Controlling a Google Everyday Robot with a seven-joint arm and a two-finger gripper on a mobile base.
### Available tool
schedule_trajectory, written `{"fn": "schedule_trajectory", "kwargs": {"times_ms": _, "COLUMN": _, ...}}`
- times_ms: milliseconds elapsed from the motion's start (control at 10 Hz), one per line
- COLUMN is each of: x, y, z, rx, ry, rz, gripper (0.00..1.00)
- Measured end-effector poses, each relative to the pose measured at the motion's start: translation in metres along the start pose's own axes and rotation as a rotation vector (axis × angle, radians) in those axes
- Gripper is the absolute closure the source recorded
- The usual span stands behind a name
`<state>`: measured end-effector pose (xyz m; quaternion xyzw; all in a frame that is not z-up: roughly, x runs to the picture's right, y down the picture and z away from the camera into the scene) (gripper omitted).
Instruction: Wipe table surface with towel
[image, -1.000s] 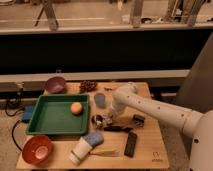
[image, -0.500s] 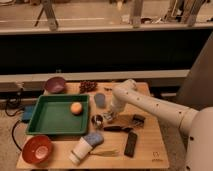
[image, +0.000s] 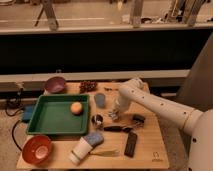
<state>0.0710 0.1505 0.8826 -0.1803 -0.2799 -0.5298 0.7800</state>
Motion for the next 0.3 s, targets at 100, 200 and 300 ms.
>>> {"fn": "schedule_trajectory", "kwargs": {"times_ms": 100, "x": -0.002, "y": 0.007, "z": -0.002, "rx": -0.006, "ry": 0.002, "rz": 0.002, "gripper": 1.0}}
{"fn": "schedule_trajectory", "kwargs": {"times_ms": 200, "x": -0.002, "y": 0.017, "z": -0.006, "rx": -0.01, "ry": 0.003, "rz": 0.011, "gripper": 1.0}}
{"fn": "schedule_trajectory", "kwargs": {"times_ms": 300, "x": 0.001, "y": 0.024, "z": -0.009, "rx": -0.012, "ry": 0.003, "rz": 0.011, "gripper": 1.0}}
